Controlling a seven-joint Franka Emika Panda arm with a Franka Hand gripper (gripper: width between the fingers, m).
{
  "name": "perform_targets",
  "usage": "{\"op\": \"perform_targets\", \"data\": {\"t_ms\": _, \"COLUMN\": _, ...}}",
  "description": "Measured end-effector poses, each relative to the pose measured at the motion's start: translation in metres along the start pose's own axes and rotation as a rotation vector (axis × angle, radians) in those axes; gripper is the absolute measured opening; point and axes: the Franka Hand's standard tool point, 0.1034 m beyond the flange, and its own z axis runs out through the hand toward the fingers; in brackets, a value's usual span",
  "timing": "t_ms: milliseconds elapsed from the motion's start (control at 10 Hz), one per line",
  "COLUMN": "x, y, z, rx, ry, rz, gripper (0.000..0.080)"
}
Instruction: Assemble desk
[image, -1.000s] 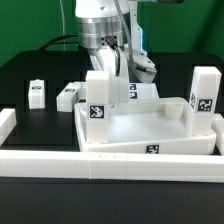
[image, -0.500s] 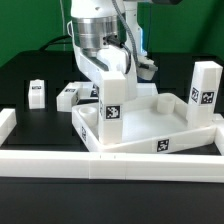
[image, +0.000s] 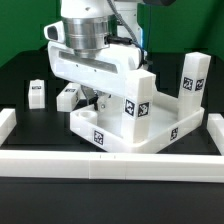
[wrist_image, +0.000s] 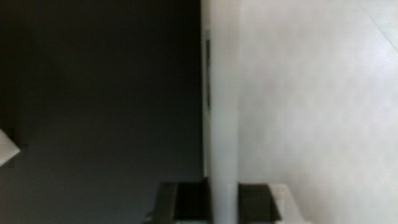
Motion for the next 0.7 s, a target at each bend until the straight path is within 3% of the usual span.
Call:
{"op": "perform_targets", "data": {"t_ms": 500, "x": 0.0, "y": 0.002, "z": 0.001, "rx": -0.011, "ry": -0.002, "rz": -0.254, "gripper": 0.0058}}
{"op": "perform_targets", "data": {"t_ms": 700, "x": 0.005, "y": -0.012, "z": 0.004, "rx": -0.039, "ry": 0.005, "rz": -0.452, "gripper": 0.0058}}
